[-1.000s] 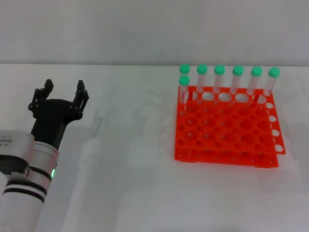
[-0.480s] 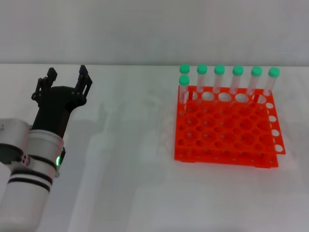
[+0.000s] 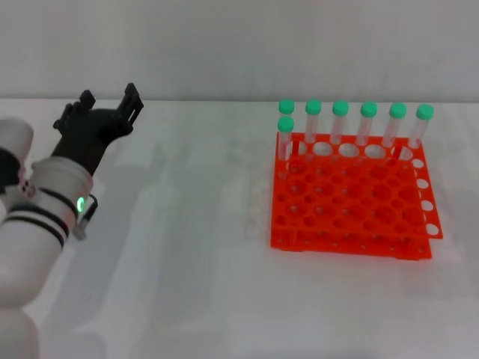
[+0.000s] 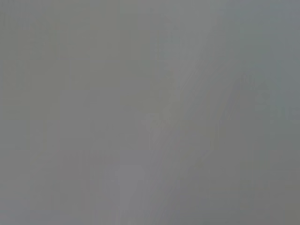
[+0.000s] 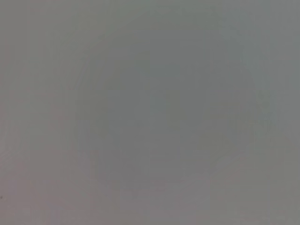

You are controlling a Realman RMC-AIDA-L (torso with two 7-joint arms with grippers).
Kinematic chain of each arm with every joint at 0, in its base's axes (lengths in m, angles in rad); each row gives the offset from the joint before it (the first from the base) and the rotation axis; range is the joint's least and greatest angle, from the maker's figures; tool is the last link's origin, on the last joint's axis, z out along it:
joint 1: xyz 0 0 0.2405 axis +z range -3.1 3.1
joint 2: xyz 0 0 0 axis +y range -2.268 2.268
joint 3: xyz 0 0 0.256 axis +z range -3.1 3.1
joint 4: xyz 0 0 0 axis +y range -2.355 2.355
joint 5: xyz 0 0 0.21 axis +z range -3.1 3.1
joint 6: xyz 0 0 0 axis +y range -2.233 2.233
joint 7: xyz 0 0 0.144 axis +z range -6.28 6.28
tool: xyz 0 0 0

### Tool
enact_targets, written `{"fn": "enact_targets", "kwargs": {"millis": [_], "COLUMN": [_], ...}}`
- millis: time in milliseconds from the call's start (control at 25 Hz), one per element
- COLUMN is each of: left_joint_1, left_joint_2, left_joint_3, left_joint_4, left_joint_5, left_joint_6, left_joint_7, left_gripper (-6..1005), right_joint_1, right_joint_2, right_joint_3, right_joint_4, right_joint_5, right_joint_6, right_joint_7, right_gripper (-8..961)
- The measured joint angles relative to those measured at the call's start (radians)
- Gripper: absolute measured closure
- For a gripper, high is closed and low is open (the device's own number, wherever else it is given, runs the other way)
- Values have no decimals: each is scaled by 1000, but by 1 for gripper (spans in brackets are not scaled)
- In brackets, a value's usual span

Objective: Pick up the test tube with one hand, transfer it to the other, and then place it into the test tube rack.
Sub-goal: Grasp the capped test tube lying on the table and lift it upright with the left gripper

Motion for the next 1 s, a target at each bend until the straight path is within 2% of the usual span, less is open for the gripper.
{"fn": "enact_targets", "kwargs": {"millis": [160,360,600,680,880,1000], "left_joint_1": [22,39,11,7,-38,-67], "left_joint_2": [-2,-29,-58,-67,-68,-69], "left_joint_3": [-175,-372,-578,-631,-766,-838], "left_joint_4": [101,218,344,383,424,448], "left_joint_5": [130,259,296,297,308,368], "left_joint_6": [243,545,933,1022,1285,1421], "left_joint_7": [3,20,108,141,162,152], "left_gripper": [227,228,229,229,229,230], "right_joint_1": [1,2,10,12,22,28], "right_joint_2": [-1,-3,-5,-6,-7,-7], "right_joint_3": [0,1,2,4,21,27], "right_joint_4": [0,0,0,0,5,10], "right_joint_5": [0,1,2,2,2,1], "right_joint_6": [0,2,11,14,27,30], "right_joint_7": [-2,-2,-14,-15,-16,-16], "right_gripper": [76,76,76,76,76,76]}}
